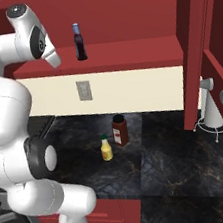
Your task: There are various items on the counter. Only move the condiments/shakers into the cabinet.
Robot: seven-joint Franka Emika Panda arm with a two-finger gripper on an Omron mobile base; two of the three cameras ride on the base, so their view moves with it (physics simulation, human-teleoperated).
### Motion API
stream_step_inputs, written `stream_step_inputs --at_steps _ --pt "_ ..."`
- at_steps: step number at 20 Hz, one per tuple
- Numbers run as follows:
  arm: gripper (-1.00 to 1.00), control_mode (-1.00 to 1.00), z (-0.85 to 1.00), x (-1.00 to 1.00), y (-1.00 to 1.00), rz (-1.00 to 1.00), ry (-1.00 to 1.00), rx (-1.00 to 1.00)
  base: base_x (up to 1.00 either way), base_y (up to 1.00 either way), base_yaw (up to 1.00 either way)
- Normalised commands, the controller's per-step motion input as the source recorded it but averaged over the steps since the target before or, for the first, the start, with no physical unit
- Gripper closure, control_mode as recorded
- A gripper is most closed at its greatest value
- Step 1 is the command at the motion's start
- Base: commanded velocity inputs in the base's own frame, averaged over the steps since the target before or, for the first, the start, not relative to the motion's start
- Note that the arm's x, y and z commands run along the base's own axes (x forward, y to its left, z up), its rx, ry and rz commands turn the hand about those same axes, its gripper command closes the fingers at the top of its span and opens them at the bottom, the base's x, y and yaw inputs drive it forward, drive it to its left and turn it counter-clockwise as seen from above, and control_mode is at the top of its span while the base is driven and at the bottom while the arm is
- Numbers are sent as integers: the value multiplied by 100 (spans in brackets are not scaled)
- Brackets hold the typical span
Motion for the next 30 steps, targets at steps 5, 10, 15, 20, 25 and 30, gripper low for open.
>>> stream_step_inputs --at_steps 5,10,15,20,25,30 --pt "-100 -100 -6 24 4 -2 1 0 0 0 0" --pt "-100 -100 0 26 0 -2 0 0 0 0 0" --pt "-100 -100 0 19 0 -2 0 0 0 0 0" --pt "-100 -100 0 5 0 -2 0 0 0 0 0" --pt "-100 -100 0 -33 0 -1 -2 0 0 0 0" --pt "-100 -100 4 -22 0 -2 -8 0 0 0 0"
